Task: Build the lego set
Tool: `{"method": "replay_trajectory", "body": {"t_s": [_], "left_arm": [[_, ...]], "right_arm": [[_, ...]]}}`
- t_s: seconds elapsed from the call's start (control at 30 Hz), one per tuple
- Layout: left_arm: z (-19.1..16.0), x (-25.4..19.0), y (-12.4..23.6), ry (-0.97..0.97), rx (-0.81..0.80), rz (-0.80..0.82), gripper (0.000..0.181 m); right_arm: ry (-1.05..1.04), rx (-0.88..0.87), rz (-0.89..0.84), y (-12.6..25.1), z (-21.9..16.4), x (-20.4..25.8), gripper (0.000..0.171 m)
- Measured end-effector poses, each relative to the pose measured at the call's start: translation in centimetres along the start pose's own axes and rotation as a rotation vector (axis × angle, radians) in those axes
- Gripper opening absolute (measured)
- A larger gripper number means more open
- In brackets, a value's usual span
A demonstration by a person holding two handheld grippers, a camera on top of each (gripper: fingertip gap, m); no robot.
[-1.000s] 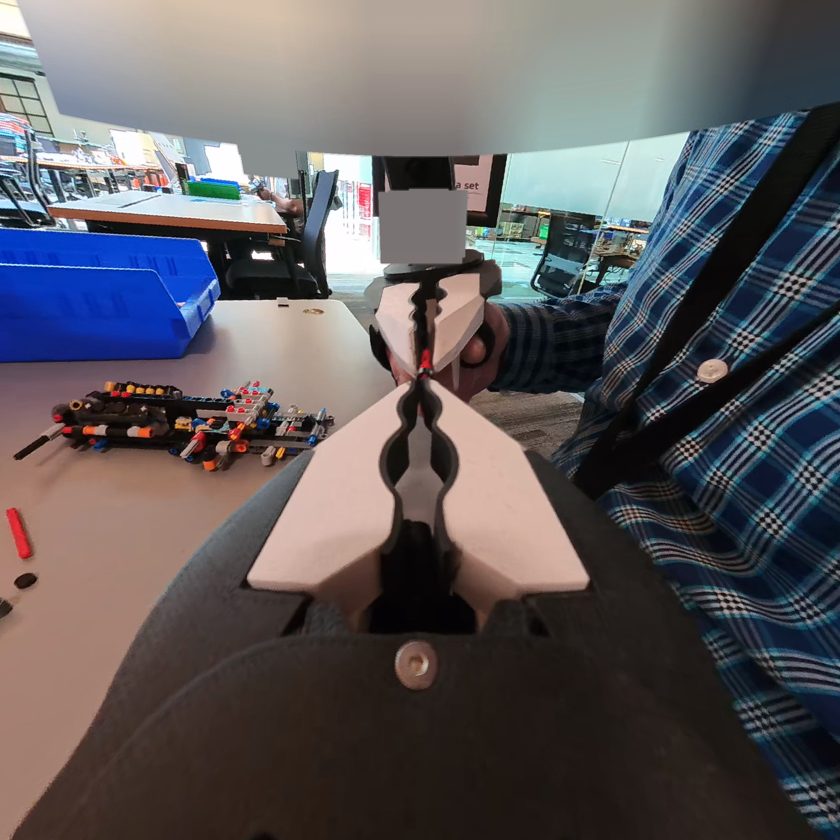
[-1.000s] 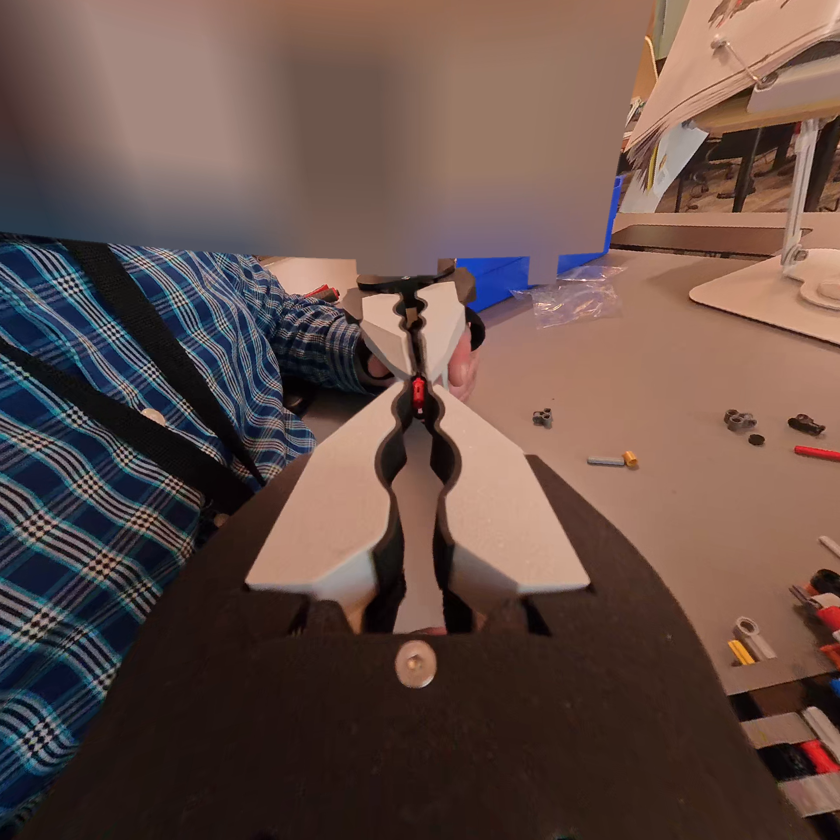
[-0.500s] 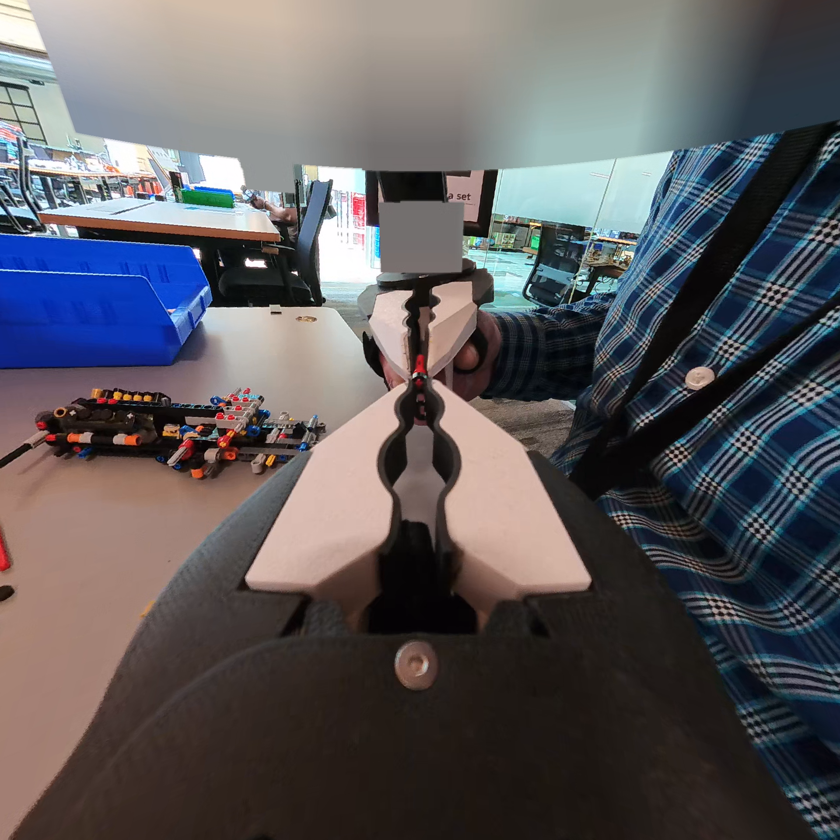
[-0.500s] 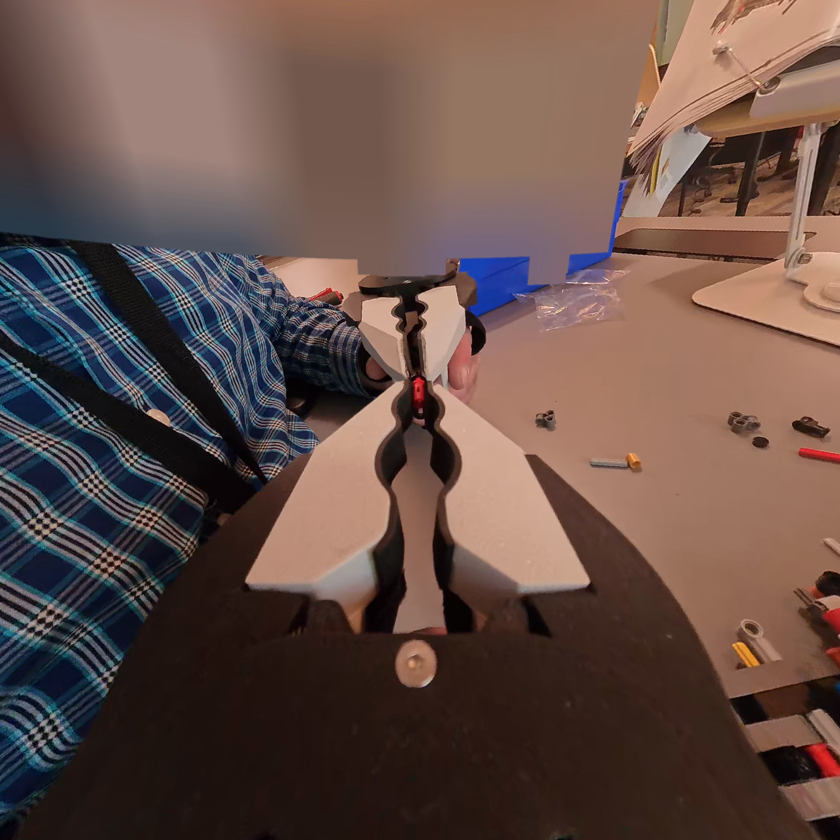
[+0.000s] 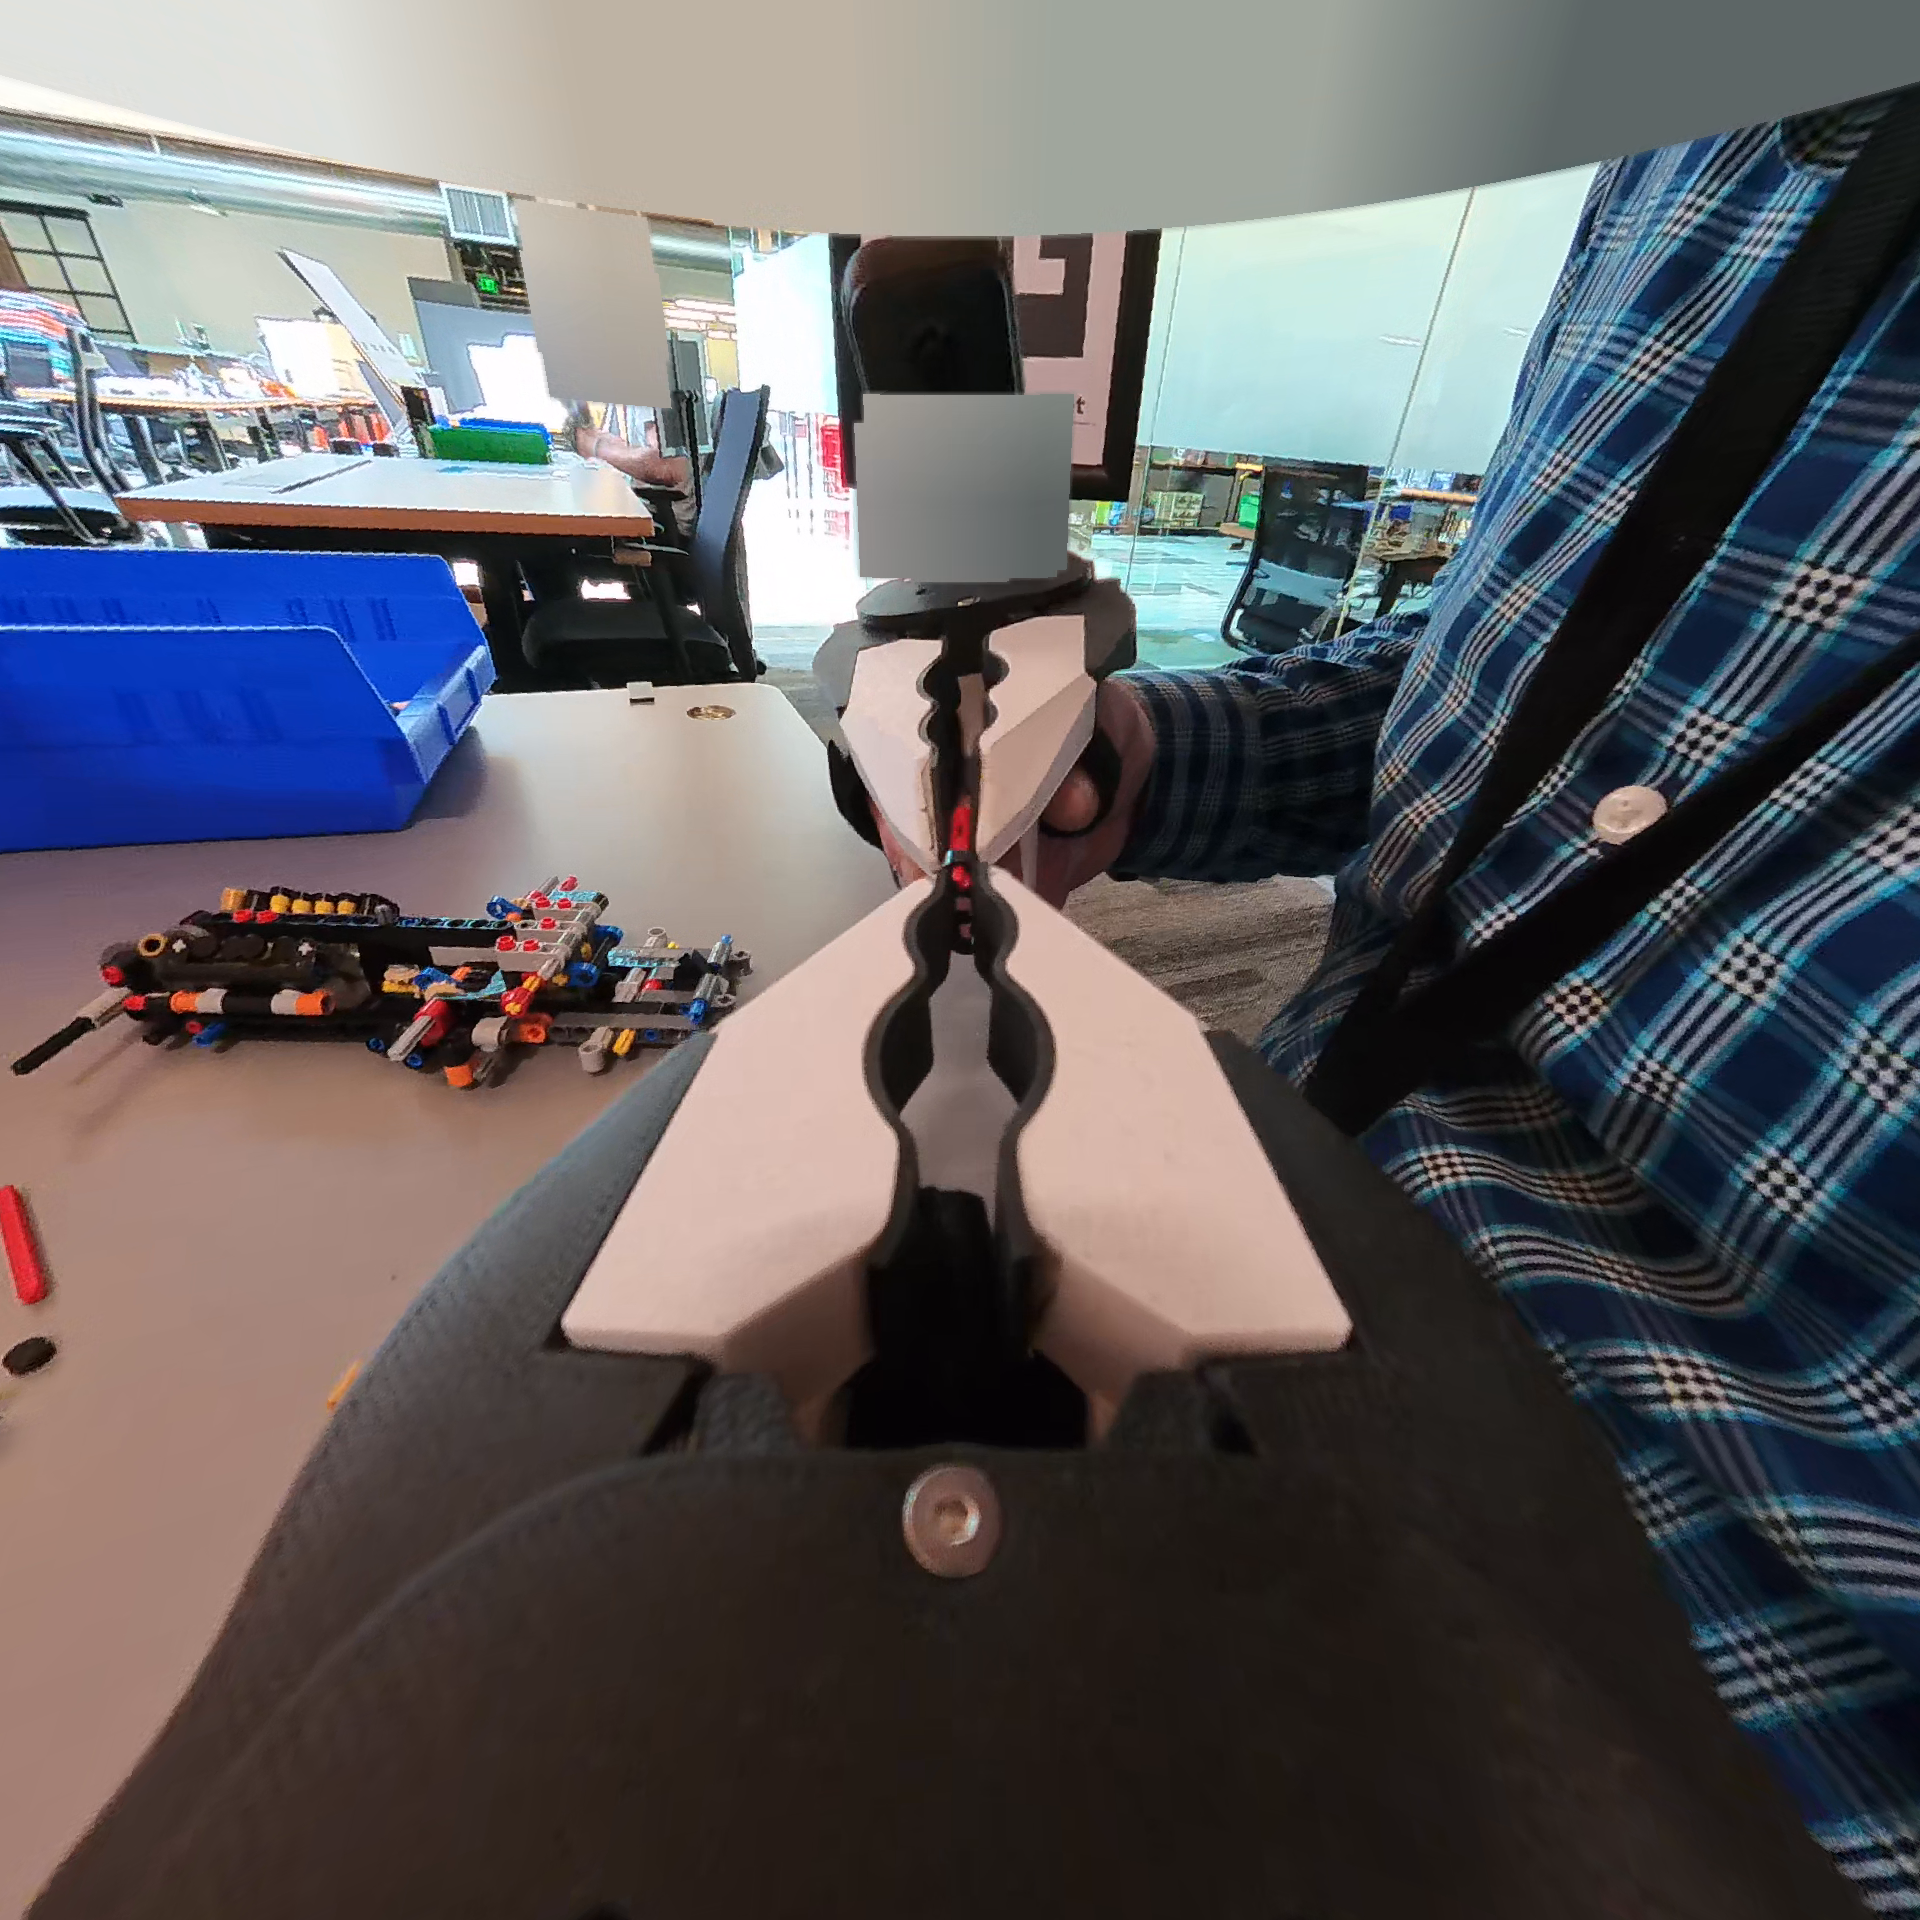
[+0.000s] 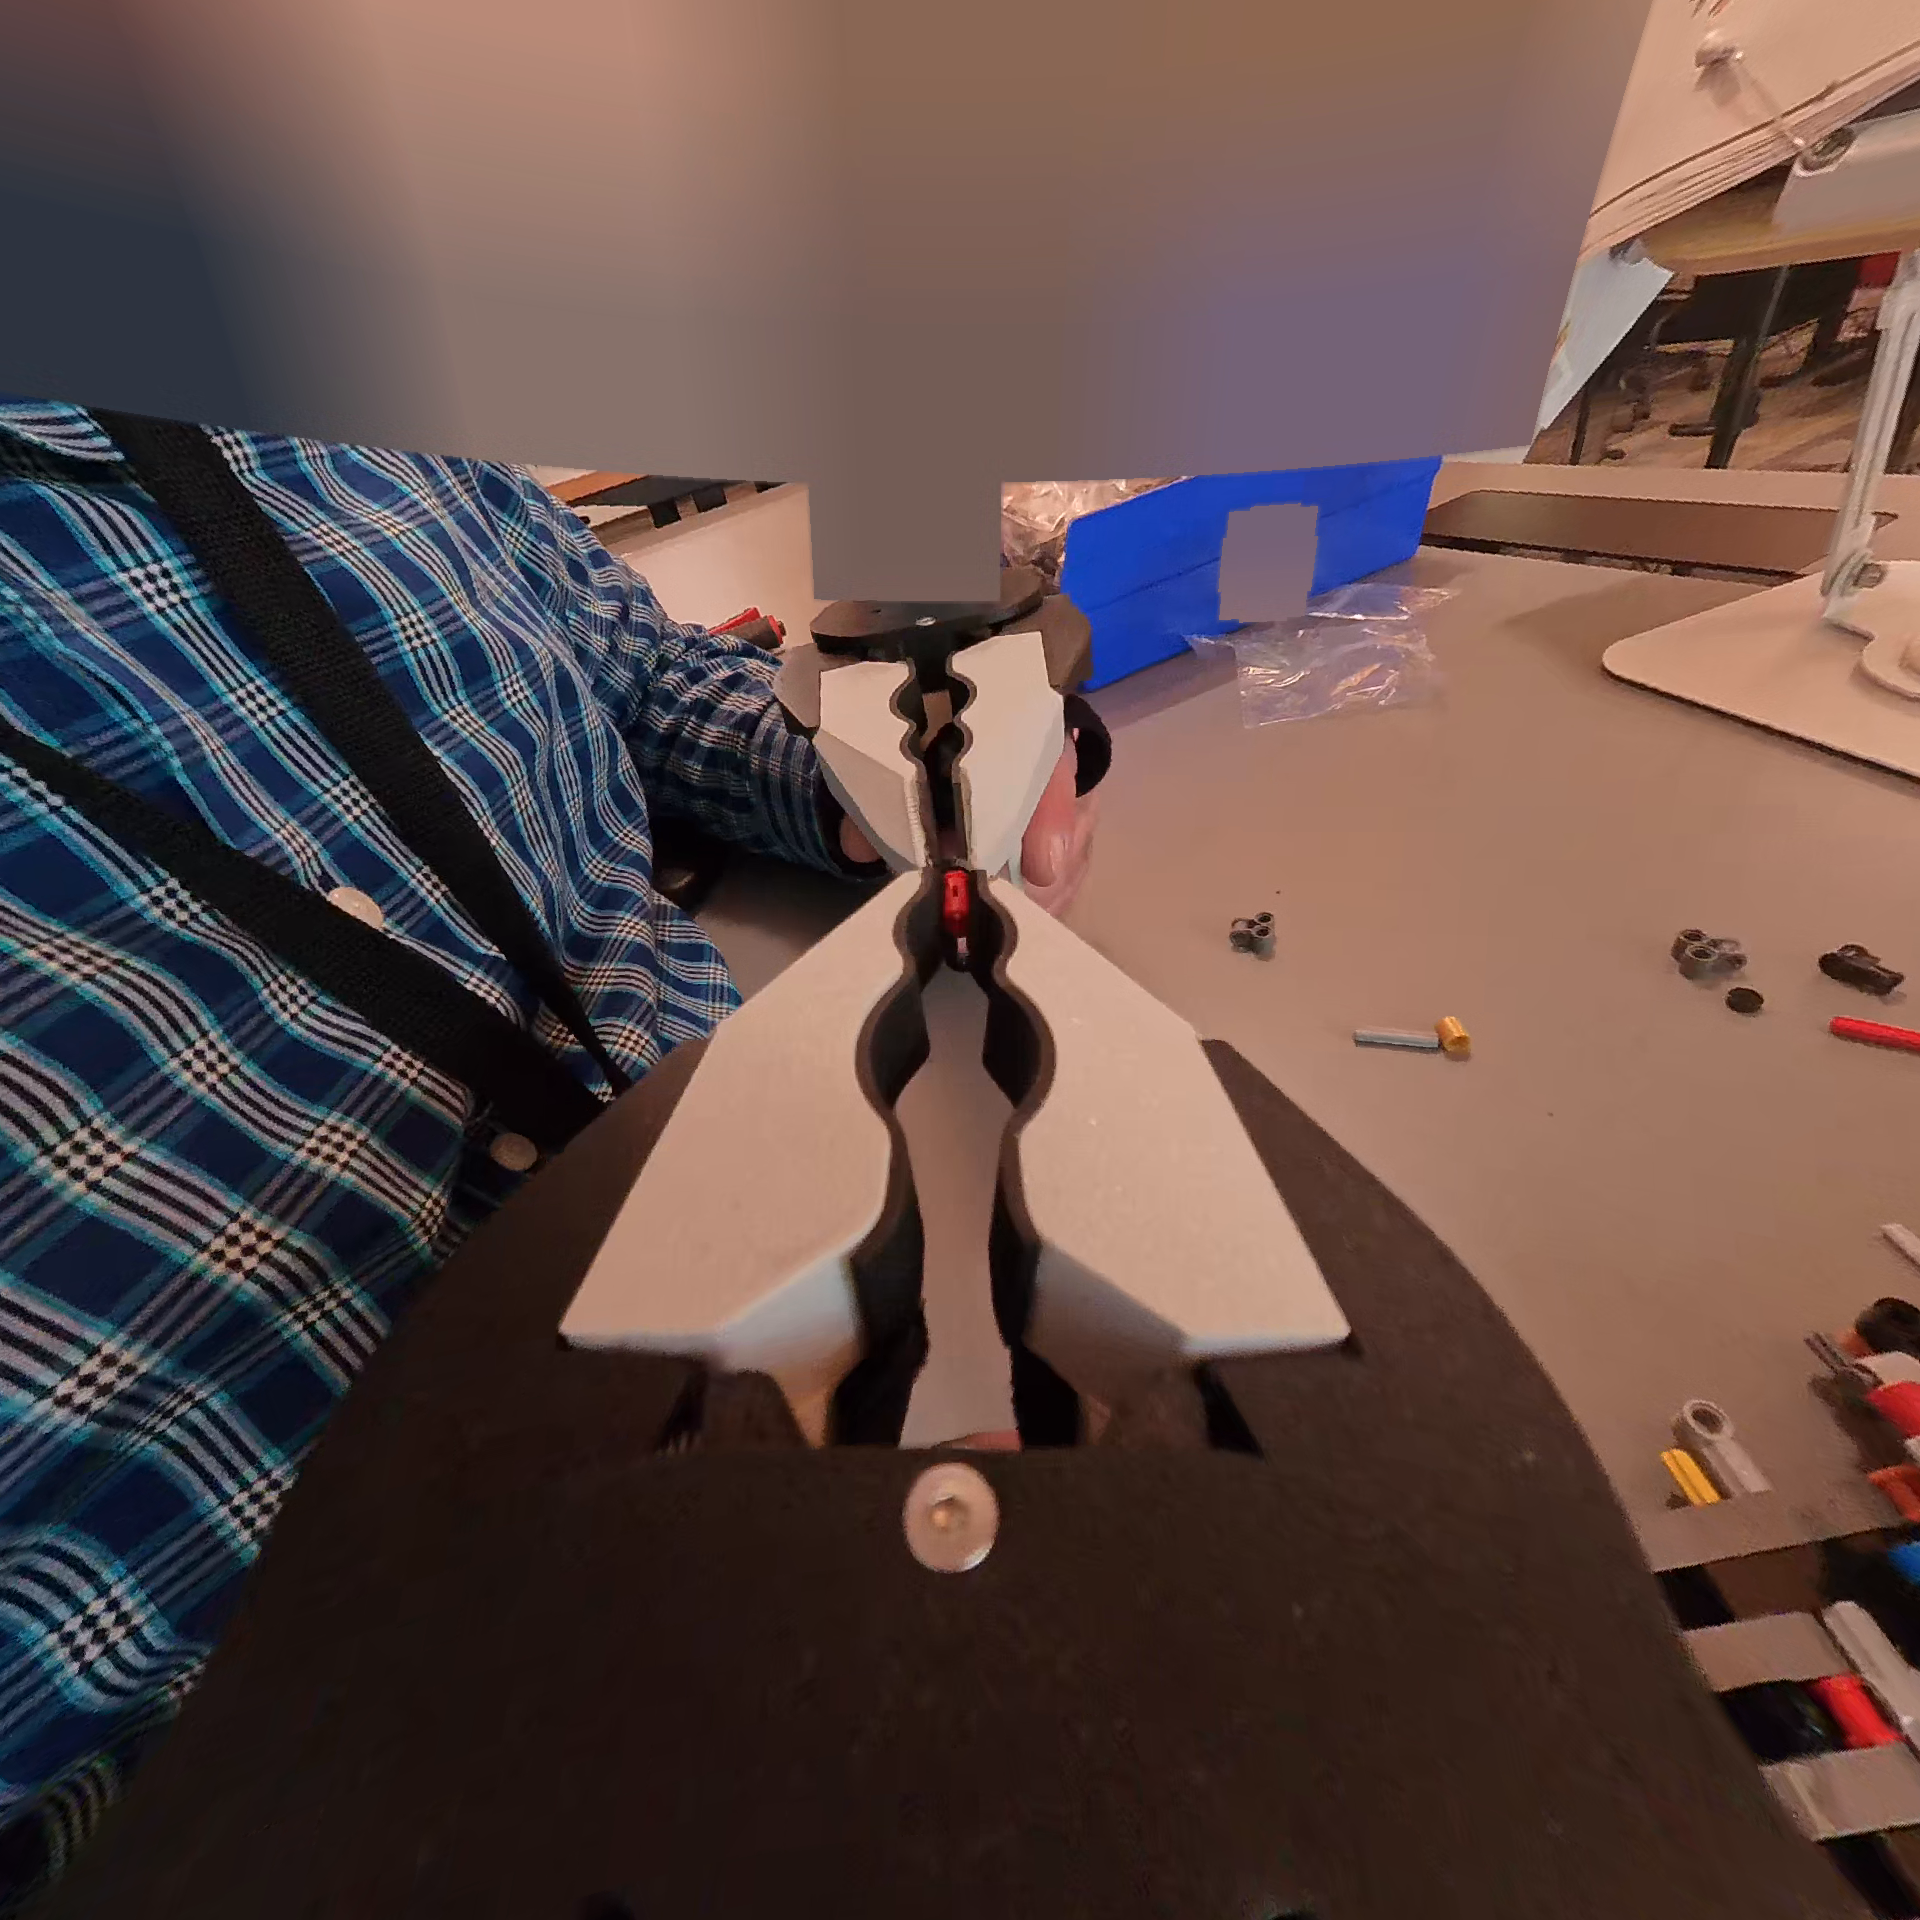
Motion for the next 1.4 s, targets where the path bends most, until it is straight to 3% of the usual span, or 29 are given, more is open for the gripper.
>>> {"method": "replay_trajectory", "body": {"t_s": [0.23, 0.33, 0.5, 0.7, 1.07, 1.4], "left_arm": [[-0.3, 0.3, 0.0, -0.032, 0.058, 0.019, 0.002], [-0.1, 0.7, 0.4, -0.057, 0.116, 0.025, 0.011], [-2.6, 1.5, 0.6, -0.078, 0.372, 0.067, 0.018], [-5.5, 1.8, 0.3, -0.095, 0.63, 0.088, 0.025], [-5.9, 0.9, 2.4, -0.094, 0.723, 0.128, 0.031], [-5.9, -0.1, 4.7, -0.093, 0.702, 0.172, 0.031]], "right_arm": [[0.015, 0.028, -0.047, -0.1, -0.1, -0.3, 0.002], [0.016, 0.055, -0.091, 0.3, -0.1, -0.7, 0.001], [0.085, 0.274, -0.214, -0.3, -1.6, -1.8, 0.002], [0.116, 0.398, -0.289, -1.0, -2.4, -3.0, 0.002], [0.375, 0.808, -0.289, -4.6, -3.3, -4.6, 0.002], [0.372, 0.928, -0.257, -5.6, -2.6, -4.5, 0.002]]}}
Point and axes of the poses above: each gripper's, where its closed fingertips meet, y back along the fingers, z out of its top, x = y × z across the jaws, the point moved 8 cm from there along y, back along the fingers, and after that the axes turned 9 degrees about -y, right-handed, at the moved point
